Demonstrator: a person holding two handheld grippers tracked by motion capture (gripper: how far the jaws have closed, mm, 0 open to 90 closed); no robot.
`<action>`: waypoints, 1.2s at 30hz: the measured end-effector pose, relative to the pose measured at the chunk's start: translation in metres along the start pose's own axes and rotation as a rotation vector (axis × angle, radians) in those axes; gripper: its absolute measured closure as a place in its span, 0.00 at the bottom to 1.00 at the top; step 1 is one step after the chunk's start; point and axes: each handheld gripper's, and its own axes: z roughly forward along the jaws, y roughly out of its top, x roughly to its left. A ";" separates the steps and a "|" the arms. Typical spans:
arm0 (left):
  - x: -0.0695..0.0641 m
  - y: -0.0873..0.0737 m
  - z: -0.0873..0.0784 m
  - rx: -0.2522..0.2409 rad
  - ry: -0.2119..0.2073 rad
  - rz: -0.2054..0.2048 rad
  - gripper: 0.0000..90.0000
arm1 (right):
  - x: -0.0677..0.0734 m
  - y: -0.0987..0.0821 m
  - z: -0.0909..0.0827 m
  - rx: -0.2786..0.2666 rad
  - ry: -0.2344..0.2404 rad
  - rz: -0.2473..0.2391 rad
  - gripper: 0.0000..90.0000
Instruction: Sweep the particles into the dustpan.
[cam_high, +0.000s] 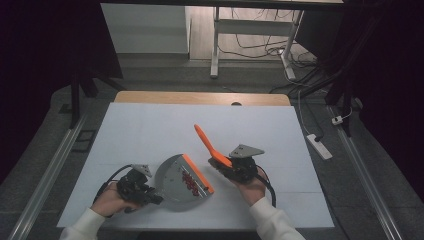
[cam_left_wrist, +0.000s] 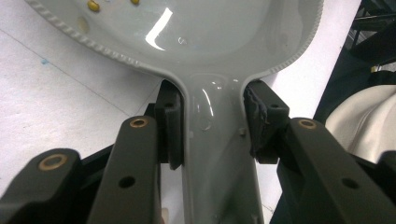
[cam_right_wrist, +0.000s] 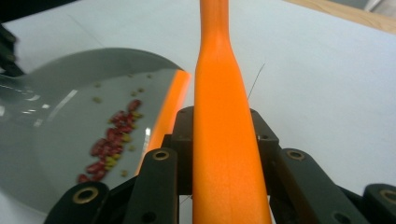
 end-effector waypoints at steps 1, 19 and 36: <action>0.000 0.000 0.000 -0.001 0.001 0.001 0.68 | -0.002 -0.001 0.001 0.004 -0.002 0.002 0.78; 0.001 0.001 0.002 -0.004 -0.005 -0.001 0.68 | 0.016 0.007 0.054 0.080 0.042 -0.024 0.78; 0.001 -0.002 0.004 -0.025 -0.008 -0.007 0.68 | -0.003 0.009 0.003 -0.046 0.015 0.031 0.78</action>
